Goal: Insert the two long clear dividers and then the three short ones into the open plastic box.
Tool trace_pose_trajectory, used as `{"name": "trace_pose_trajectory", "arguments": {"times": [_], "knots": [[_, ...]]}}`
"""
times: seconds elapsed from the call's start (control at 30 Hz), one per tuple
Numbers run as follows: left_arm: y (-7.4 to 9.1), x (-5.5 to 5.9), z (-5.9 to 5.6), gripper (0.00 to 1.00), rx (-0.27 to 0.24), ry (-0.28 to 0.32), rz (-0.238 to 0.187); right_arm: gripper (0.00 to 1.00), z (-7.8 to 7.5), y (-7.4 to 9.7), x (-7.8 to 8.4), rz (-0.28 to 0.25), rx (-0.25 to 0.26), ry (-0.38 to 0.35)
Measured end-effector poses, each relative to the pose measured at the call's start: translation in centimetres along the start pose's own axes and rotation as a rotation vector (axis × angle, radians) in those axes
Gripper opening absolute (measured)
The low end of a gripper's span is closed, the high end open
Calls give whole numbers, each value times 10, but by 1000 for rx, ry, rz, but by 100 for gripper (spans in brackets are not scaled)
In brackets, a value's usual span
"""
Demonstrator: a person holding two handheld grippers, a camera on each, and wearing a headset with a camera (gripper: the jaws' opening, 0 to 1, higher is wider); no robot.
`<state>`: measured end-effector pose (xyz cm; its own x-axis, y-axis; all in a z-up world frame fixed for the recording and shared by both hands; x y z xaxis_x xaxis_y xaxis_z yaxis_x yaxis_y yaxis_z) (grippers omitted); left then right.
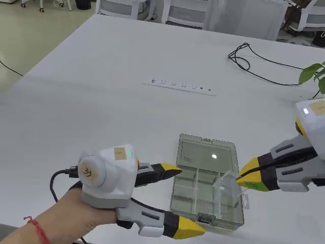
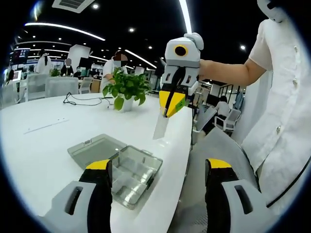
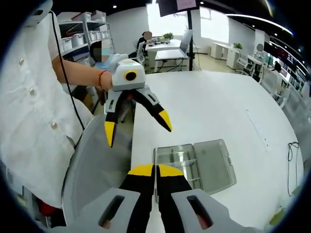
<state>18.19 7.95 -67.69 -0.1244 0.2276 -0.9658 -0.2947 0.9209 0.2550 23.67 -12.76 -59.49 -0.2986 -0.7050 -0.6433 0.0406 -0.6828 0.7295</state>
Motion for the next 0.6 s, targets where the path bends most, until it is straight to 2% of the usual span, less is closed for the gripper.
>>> {"name": "trace_pose_trajectory", "arguments": {"times": [0.17,0.27,0.37,0.6], "knots": [[2,4,4,88,-16,1,6,3,-11,-8,0,-3,15,4],[3,7,6,92,-28,5,14,3,-23,-17,7,2,26,3],[4,10,8,97,-37,2,29,3,-29,-24,10,3,30,-3],[8,16,10,100,-57,10,40,3,-39,-41,19,10,33,-1]]}}
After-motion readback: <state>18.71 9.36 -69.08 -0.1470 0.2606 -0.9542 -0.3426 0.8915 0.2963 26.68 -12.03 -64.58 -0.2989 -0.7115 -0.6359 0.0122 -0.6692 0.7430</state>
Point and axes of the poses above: the centre of the closed fingertips' face, and the gripper's own axes: y roughly backward along the fingers, z roughly to its left, x roughly out of its underside, the point moved 10 cm from there along y, roughly backward along the fingers, and after that the axes turned 12 degrees about -y, right-handed, at the moved point
